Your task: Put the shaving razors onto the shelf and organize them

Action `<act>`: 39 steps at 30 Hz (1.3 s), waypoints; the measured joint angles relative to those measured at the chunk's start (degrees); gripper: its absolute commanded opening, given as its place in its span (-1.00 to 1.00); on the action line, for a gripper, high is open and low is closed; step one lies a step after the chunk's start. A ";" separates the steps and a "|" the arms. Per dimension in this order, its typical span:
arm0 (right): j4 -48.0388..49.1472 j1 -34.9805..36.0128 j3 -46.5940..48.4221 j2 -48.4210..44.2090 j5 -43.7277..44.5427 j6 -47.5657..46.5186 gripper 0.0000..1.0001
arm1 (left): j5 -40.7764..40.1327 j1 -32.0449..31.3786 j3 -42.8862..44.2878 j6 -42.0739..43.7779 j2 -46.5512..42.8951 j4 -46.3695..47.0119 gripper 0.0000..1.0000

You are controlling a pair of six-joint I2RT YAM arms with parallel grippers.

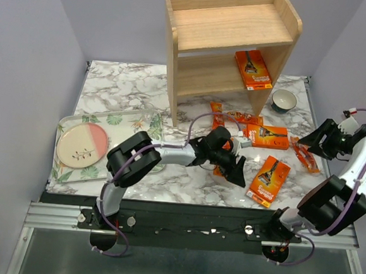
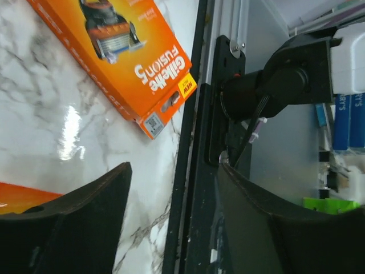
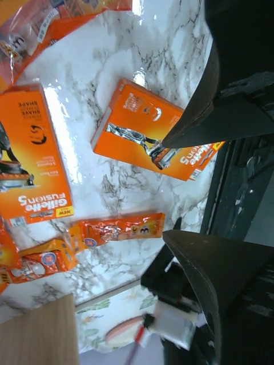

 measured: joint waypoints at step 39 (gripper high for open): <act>1.53 3.08 -10.86 -22.67 -12.35 1.40 0.33 | -4.44 -3.91 -3.30 -28.79 14.60 25.73 -1.00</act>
